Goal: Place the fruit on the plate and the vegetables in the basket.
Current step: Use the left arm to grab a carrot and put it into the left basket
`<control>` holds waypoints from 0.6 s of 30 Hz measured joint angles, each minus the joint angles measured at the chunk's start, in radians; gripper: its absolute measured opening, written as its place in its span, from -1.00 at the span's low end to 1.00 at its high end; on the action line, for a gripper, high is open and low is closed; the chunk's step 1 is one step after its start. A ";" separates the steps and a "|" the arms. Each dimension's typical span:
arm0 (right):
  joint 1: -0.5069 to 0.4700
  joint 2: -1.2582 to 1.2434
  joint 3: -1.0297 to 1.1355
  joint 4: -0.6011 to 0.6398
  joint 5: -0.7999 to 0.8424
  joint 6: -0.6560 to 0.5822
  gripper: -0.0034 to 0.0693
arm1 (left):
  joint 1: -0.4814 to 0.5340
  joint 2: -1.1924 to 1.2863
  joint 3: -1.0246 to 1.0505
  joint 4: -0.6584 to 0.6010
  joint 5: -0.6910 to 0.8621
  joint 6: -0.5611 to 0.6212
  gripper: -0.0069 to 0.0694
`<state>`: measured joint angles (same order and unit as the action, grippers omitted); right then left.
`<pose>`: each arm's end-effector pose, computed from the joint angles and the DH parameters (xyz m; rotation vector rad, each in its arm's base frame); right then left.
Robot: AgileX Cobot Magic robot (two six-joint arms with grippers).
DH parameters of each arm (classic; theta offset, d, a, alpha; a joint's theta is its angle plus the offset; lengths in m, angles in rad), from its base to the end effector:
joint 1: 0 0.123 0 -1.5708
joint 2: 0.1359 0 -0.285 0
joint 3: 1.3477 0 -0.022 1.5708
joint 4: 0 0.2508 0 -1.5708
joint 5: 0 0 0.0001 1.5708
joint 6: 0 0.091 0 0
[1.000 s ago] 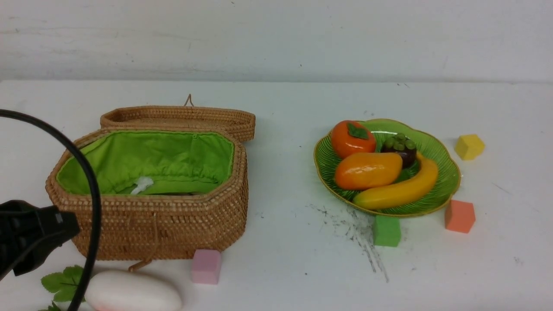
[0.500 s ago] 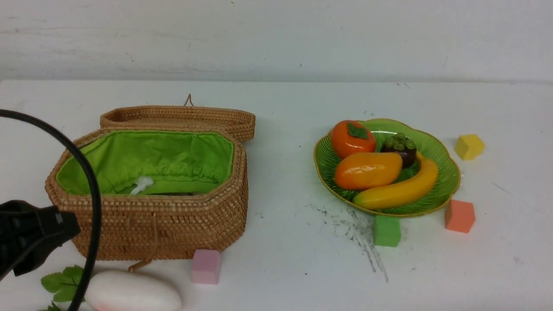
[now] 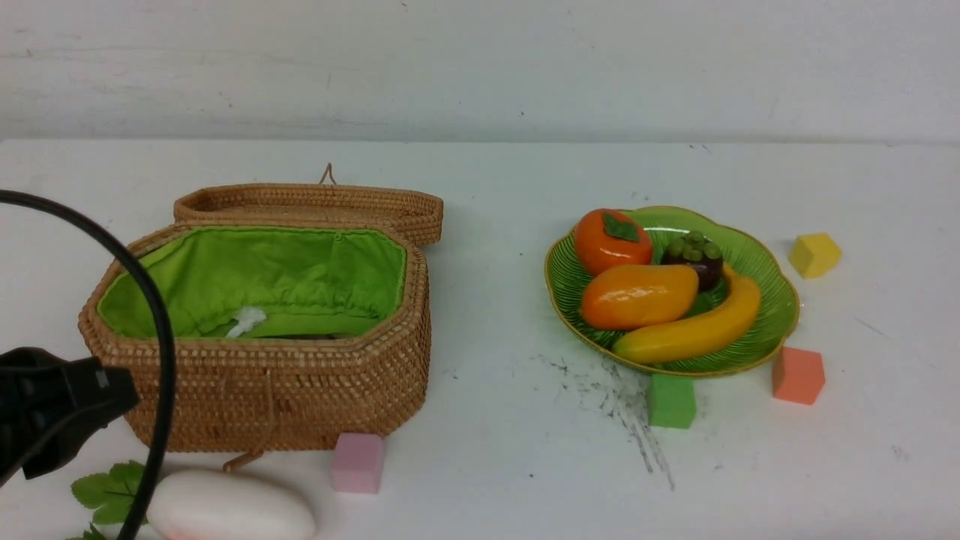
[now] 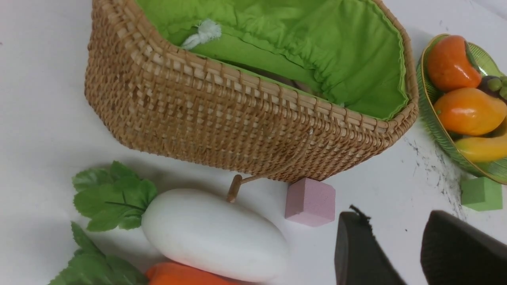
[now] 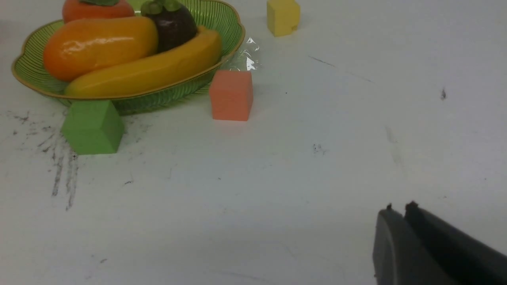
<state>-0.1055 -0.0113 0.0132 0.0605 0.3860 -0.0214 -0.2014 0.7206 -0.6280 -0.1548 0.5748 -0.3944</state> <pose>0.0520 -0.0034 0.1747 0.1153 1.8673 -0.0276 0.1359 -0.0355 0.3096 -0.3026 2.1665 -0.5081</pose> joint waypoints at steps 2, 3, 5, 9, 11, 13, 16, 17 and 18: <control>0.000 0.000 0.000 0.000 0.000 0.000 -0.76 | 0.000 0.000 0.000 0.000 0.000 0.000 -0.19; 0.000 0.000 0.000 0.000 0.000 0.000 -0.75 | 0.000 0.000 0.000 0.000 -0.004 0.000 -0.19; 0.000 0.000 0.000 0.000 0.000 0.000 -0.75 | 0.000 0.000 0.000 0.000 -0.040 0.000 -0.19; 0.000 0.000 0.000 0.003 0.000 0.001 -0.73 | 0.000 0.000 0.000 0.000 -0.125 0.000 -0.19; 0.000 0.000 0.001 0.003 0.000 0.001 -0.72 | 0.000 0.000 0.000 0.000 -0.127 0.000 -0.19; 0.000 0.000 0.001 0.003 0.000 0.001 -0.71 | 0.000 0.011 -0.001 0.000 -0.101 -0.004 -0.19; 0.000 0.000 0.001 0.003 0.000 0.001 -0.69 | 0.000 0.068 0.000 0.000 0.017 -0.064 -0.19; 0.000 0.000 0.001 0.003 0.000 0.001 -0.69 | 0.000 0.097 0.000 0.000 0.074 -0.109 -0.19; 0.000 0.000 0.001 0.003 0.000 0.001 -0.69 | 0.000 0.123 0.000 0.000 0.101 -0.135 -0.19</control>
<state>-0.1055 -0.0113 0.0140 0.0638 0.3860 -0.0203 -0.2014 0.8432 -0.6284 -0.1548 0.6756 -0.5293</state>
